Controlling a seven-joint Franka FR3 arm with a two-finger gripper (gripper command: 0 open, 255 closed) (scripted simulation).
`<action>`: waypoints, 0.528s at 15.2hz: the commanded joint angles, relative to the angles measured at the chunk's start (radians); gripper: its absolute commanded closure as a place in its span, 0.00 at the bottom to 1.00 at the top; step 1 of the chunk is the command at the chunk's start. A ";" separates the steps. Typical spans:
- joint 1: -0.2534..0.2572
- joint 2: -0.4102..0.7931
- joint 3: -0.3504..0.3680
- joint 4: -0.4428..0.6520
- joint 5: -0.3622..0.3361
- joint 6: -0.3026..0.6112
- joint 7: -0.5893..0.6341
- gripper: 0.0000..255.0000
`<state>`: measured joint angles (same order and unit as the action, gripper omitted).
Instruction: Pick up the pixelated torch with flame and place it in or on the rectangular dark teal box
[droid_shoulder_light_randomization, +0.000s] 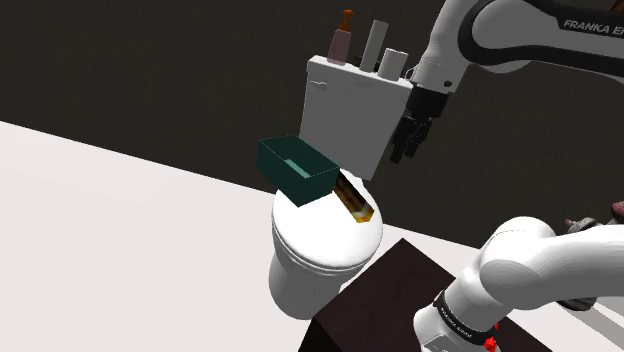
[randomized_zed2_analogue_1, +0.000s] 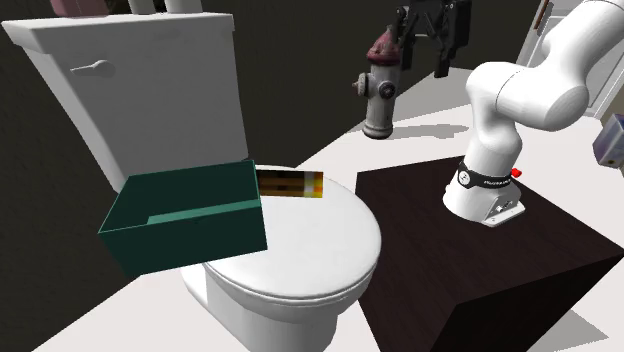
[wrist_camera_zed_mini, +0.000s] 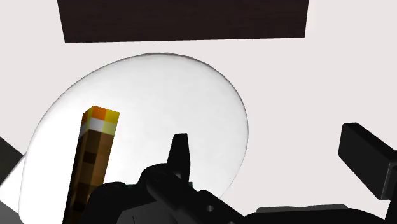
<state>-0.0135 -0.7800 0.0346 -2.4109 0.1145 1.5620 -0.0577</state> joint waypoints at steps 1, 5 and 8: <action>0.000 0.000 0.000 0.000 0.000 0.000 0.000 0.00; -0.025 0.070 -0.031 -0.055 -0.031 0.128 -0.039 0.00; -0.044 0.137 -0.054 -0.083 -0.052 0.226 -0.066 0.00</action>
<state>-0.0508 -0.6663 -0.0106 -2.4856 0.0702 1.7533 -0.1132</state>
